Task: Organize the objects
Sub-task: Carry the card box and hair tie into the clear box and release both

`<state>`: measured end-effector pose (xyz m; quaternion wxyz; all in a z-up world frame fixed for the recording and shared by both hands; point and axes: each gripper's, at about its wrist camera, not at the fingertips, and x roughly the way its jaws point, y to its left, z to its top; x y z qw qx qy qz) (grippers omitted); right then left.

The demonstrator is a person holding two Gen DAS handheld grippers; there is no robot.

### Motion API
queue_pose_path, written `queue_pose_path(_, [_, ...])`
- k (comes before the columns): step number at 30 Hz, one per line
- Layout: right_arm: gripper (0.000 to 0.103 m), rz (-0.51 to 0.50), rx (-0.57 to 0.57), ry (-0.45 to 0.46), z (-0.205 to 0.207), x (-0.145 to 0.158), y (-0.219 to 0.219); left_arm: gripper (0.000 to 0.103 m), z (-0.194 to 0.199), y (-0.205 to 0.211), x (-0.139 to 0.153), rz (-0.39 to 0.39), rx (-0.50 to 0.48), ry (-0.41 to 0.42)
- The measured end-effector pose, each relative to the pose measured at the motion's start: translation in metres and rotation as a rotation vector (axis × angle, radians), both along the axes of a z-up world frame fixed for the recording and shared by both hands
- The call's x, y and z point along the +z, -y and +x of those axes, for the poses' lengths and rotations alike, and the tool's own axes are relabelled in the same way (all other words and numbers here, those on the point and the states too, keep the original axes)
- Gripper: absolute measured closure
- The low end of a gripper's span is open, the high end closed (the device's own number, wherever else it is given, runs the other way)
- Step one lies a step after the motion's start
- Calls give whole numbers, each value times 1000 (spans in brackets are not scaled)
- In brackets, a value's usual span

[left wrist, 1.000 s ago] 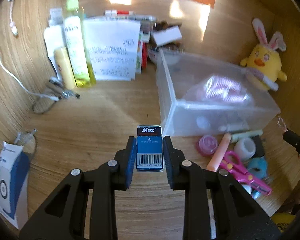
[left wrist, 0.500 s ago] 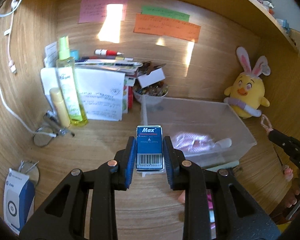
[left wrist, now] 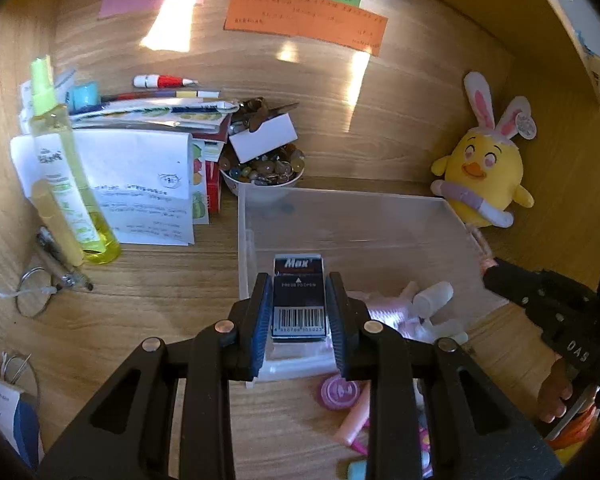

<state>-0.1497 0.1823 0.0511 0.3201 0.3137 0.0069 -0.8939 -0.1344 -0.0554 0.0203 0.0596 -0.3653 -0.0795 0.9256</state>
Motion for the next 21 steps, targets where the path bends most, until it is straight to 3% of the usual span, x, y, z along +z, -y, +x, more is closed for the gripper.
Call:
queue_pose_path(7, [90,44,18,75,-22,-24,12,76,-15,1,-9,12,-14,30])
queue_pose_path(12, [88,73,17,100,-28,-34,16,74,-16,-2,-9,-23,-18,28])
queue_pose_path(16, [87,88,5,101,-28,-36,17,53,-11,-2,-5,-39,-12,12])
queue_pose_path(19, [75,96,-7,101,-28,-34,16,43,-5,-3,-1,-47,-7,-4])
queue_pose_path(21, [57,78,-6,114,-27,-33,13,37,-1,-5,2,-67,1,-11])
